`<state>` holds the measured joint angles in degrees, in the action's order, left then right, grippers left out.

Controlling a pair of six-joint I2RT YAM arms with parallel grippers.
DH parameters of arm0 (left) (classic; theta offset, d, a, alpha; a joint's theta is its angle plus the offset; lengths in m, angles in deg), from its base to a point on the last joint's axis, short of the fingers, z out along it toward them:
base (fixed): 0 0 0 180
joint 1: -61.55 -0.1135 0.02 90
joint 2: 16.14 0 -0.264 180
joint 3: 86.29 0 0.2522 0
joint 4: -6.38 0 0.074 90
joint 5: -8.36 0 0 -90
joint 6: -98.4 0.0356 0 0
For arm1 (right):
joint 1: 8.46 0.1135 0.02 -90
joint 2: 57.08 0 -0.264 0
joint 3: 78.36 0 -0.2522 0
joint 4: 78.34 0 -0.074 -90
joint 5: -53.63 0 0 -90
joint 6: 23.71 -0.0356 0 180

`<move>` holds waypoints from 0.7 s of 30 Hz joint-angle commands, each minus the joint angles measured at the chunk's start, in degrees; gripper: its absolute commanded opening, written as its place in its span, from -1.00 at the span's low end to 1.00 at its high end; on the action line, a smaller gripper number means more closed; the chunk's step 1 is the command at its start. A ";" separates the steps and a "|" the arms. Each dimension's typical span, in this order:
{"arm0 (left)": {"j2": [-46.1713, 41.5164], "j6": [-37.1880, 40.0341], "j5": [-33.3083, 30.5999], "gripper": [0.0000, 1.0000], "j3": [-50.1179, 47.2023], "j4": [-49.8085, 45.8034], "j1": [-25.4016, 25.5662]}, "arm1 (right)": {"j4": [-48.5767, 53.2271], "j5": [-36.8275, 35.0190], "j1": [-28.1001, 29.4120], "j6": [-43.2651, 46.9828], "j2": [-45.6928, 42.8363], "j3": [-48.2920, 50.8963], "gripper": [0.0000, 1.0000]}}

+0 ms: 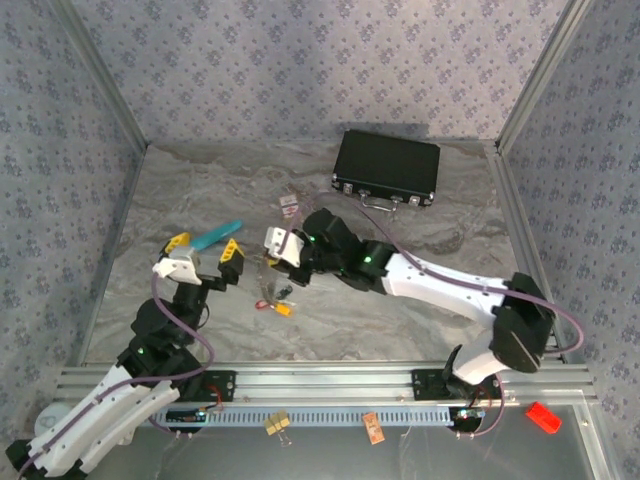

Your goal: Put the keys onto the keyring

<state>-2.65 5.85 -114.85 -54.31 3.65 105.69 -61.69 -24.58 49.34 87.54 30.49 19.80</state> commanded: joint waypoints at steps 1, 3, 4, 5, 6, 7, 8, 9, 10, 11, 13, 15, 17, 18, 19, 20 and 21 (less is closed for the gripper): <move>-0.70 -1.44 -4.38 1.00 2.49 -2.27 -1.19 | -6.28 1.28 -0.01 -1.76 2.99 -3.64 -1.00; -0.50 -1.55 -4.07 1.00 2.79 -2.98 -1.84 | -5.60 1.13 -0.56 -0.16 4.07 -2.23 -1.00; -0.45 -1.65 -3.74 1.00 2.84 -3.27 -2.11 | -4.20 0.53 -0.88 0.86 4.38 -1.17 -1.00; -0.29 -1.79 -3.55 1.00 2.81 -3.63 -2.30 | -2.80 0.62 -1.30 1.77 4.38 -0.75 -1.00; -0.14 -2.08 -3.27 1.00 2.79 -3.73 -2.49 | -0.66 0.93 -1.87 3.20 4.09 1.90 -1.00; 0.09 -2.36 -3.01 1.00 2.66 -3.82 -2.75 | 1.91 -0.31 -2.13 4.80 3.80 3.21 -1.00; 0.29 -2.70 -2.92 1.00 2.49 -3.91 -2.83 | 4.76 -2.08 -2.25 5.99 3.58 4.08 -1.00; 0.58 -3.13 -2.83 0.99 2.31 -3.87 -3.00 | 8.69 -3.60 -2.41 7.35 3.34 4.51 -1.00; 0.84 -3.63 -2.70 0.99 2.11 -3.84 -3.25 | 12.14 -5.29 -2.58 8.59 3.16 5.02 -1.00; 1.16 -4.01 -2.50 0.99 1.88 -3.74 -3.35 | 15.00 -6.79 -2.67 9.38 3.10 5.71 -1.00; 2.13 -4.88 -2.39 1.00 1.35 -3.18 -3.64 | 21.04 -9.73 -2.92 11.02 3.30 6.52 -1.00; 3.09 -5.49 -2.22 0.99 0.95 -2.61 -4.02 | 25.01 -15.16 -2.56 10.92 4.36 7.10 -1.00; 4.38 -6.43 -2.14 1.00 0.76 -2.67 -4.52 | 29.11 -20.07 -1.89 11.87 5.47 7.48 -1.00; 5.16 -7.04 -2.12 1.00 0.69 -2.84 -4.80 | 30.82 -21.87 -1.71 12.25 5.85 7.73 -1.00; 5.76 -7.61 -2.00 1.00 0.60 -2.94 -5.14 | 32.04 -23.26 -1.53 12.46 6.11 8.03 -1.00; 6.34 -7.99 -1.95 1.00 0.44 -2.94 -5.28 | 33.46 -24.08 -1.40 12.66 6.27 8.35 -1.00; 6.85 -8.34 -1.90 1.00 0.24 -2.94 -5.59 | 34.25 -25.34 -1.22 12.89 6.53 8.77 -1.00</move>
<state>3.34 -0.31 -117.02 -53.72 0.06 100.79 -35.48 -42.89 47.52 98.19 36.17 27.74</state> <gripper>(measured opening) 0.993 0.052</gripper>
